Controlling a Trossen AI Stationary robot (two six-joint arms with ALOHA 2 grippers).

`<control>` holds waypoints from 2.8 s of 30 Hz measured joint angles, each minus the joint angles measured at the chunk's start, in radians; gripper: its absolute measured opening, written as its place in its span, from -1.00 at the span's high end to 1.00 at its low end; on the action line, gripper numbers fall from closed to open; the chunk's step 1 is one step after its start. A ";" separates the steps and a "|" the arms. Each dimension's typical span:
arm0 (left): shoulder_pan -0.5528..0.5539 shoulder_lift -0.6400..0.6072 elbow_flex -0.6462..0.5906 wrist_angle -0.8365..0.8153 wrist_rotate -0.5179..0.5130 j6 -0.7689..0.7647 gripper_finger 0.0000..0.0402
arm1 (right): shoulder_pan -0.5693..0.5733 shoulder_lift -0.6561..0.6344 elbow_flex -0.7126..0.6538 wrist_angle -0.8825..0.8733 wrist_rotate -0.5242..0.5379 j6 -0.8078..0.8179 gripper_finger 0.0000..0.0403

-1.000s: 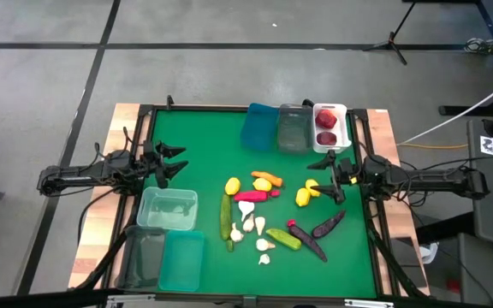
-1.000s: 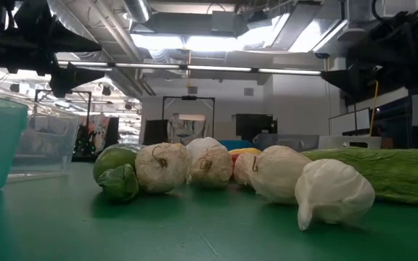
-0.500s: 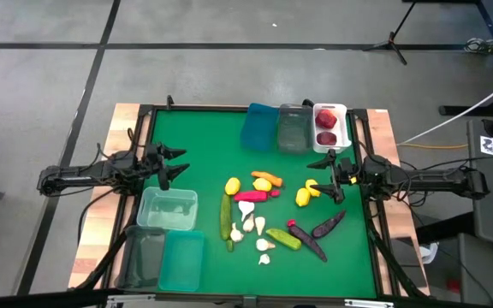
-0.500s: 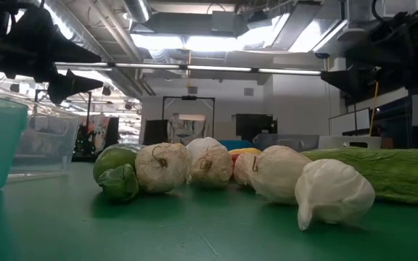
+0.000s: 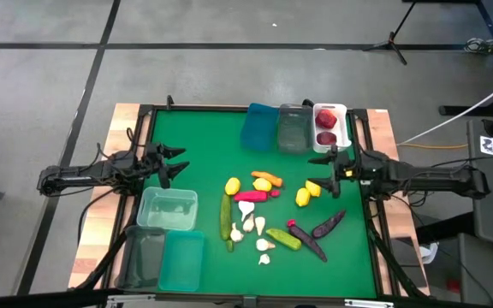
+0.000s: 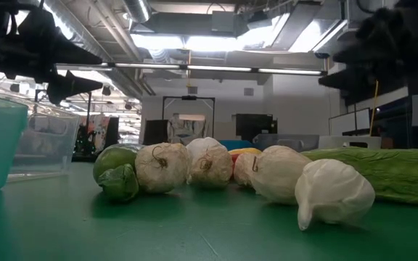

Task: Sort produce into baskets
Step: Put the yellow lemon into the top black bin

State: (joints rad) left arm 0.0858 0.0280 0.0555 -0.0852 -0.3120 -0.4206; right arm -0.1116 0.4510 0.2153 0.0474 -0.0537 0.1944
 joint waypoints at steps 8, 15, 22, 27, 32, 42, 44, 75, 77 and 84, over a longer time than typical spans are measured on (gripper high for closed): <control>0.000 0.000 0.000 -0.008 0.000 0.007 -0.64 | 0.000 0.179 0.201 -0.358 0.150 -0.014 -0.73; 0.000 0.000 0.000 -0.008 0.000 -0.003 -0.64 | 0.001 0.400 0.303 -0.448 0.206 0.167 -0.73; 0.000 0.000 0.000 -0.007 0.000 -0.003 -0.64 | 0.051 0.534 0.491 -0.772 0.164 0.369 -0.73; 0.000 0.000 0.000 -0.007 0.000 -0.003 -0.64 | 0.137 0.554 0.524 -0.959 0.229 0.578 -0.73; 0.000 0.000 0.000 -0.007 0.000 0.001 -0.64 | 0.187 0.561 0.483 -1.001 0.301 0.740 -0.73; 0.000 0.000 0.000 -0.007 0.001 0.003 -0.64 | 0.190 0.654 0.415 -0.827 0.300 0.757 -0.73; 0.000 0.000 0.000 -0.007 0.001 0.003 -0.64 | 0.190 0.684 0.415 -0.797 0.289 0.751 -0.73; 0.000 0.000 0.000 -0.007 0.001 0.000 -0.64 | 0.173 0.877 0.499 -0.775 0.265 0.495 0.18; 0.000 0.000 0.000 -0.007 0.001 0.000 -0.64 | 0.149 0.855 0.532 -0.813 0.276 0.457 0.18; 0.000 0.000 0.000 -0.007 0.001 0.000 -0.64 | 0.022 0.756 0.665 -1.008 0.415 0.300 0.01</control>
State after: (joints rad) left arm 0.0860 0.0280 0.0555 -0.0925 -0.3115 -0.4202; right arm -0.0897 1.2066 0.8805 -0.9606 0.3610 0.4946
